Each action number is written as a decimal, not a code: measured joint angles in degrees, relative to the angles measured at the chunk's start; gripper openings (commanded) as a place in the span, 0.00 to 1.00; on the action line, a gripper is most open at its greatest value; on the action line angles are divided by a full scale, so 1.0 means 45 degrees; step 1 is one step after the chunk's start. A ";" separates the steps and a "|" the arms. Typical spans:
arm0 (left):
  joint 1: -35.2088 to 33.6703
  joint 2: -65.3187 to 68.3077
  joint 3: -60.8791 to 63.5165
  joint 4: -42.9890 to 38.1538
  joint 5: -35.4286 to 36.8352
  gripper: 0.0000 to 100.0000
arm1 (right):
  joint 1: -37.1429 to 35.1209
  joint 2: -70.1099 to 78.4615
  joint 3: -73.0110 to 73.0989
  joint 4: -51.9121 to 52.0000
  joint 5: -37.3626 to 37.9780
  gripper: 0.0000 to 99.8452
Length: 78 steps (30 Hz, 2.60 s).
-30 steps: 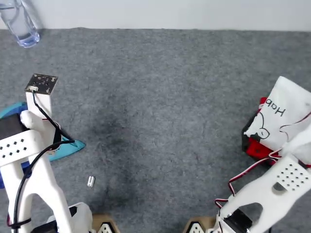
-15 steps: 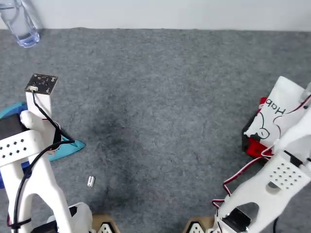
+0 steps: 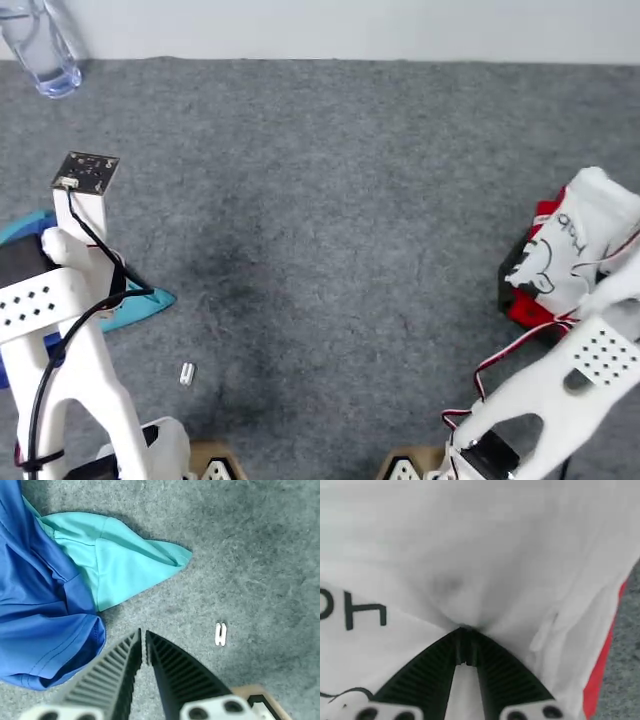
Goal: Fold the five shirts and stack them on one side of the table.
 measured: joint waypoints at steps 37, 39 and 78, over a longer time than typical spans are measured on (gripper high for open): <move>0.0000 -0.3790 0.1192 0.0000 -0.0274 0.01 | -0.0879 -1.0413 0.9631 -0.1563 -0.0234 0.01; -0.0020 -0.3946 0.1192 0.0000 -0.0274 0.01 | -0.1094 -1.0862 1.0081 -0.1485 -0.0215 0.01; -0.6330 0.4845 0.0117 -0.7053 -1.3617 0.25 | -0.3087 -1.9751 2.1431 -0.3380 0.1954 0.01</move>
